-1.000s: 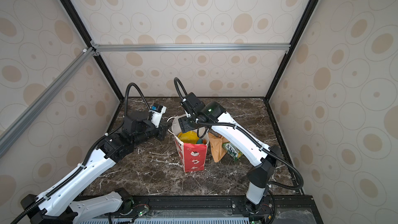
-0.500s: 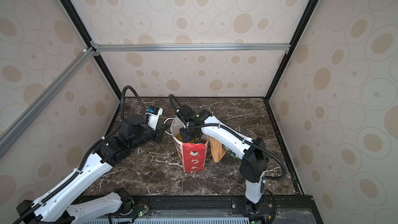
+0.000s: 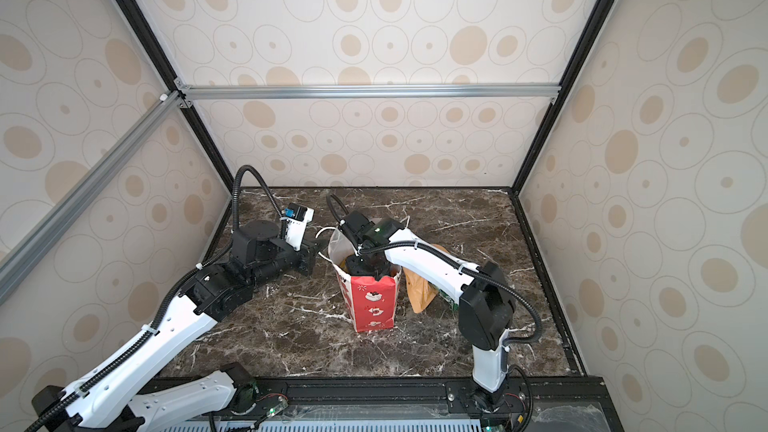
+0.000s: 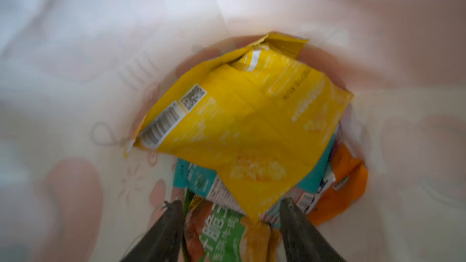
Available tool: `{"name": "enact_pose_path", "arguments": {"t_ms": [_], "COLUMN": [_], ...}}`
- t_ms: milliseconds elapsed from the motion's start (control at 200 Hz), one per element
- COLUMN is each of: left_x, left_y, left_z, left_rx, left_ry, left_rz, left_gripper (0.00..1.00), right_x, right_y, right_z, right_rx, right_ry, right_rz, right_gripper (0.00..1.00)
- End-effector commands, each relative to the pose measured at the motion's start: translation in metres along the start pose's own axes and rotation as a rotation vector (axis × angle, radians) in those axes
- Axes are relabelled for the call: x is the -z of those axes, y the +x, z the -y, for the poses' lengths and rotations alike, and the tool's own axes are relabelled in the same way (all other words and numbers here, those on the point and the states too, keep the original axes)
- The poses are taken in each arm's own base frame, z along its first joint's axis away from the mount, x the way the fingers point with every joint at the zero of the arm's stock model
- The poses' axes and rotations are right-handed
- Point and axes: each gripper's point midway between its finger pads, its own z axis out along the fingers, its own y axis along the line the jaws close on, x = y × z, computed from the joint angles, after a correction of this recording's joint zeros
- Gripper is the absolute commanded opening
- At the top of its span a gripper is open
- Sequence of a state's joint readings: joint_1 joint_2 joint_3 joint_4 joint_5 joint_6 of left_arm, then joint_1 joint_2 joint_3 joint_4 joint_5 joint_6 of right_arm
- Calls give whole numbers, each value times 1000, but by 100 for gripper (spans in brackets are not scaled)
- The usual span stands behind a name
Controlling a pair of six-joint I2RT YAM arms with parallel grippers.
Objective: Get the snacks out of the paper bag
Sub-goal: 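Lower the right gripper into the bag and close it on the yellow packet, then lift the yellow packet up out of the bag with the right gripper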
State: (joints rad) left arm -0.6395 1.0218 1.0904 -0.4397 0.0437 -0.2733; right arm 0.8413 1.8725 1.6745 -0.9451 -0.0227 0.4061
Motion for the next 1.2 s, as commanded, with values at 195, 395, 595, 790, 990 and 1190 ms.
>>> {"name": "enact_pose_path", "arguments": {"t_ms": [195,395,595,790,990,1190], "left_x": [8,5,3,3,1,1], "left_y": [-18,-18,-17,-16,-16,-16], "left_z": [-1,0,1,0,1,0], "left_rx": [12,14,17,15,16,17], "left_ry": [-8,0,5,-1,1,1], "left_rz": [47,42,38,34,32,32], "left_gripper": [2,2,2,3,3,3], "right_x": [-48,-77,-95,-89,-67,-37], "right_y": [23,44,56,48,32,16], "right_z": [15,17,15,15,8,5], "right_rx": [-32,-52,-58,-58,-50,-51], "right_ry": [75,71,63,66,38,23], "right_rz": [-96,-157,-197,-160,-87,-4], "right_gripper": [84,84,76,61,21,5]}}
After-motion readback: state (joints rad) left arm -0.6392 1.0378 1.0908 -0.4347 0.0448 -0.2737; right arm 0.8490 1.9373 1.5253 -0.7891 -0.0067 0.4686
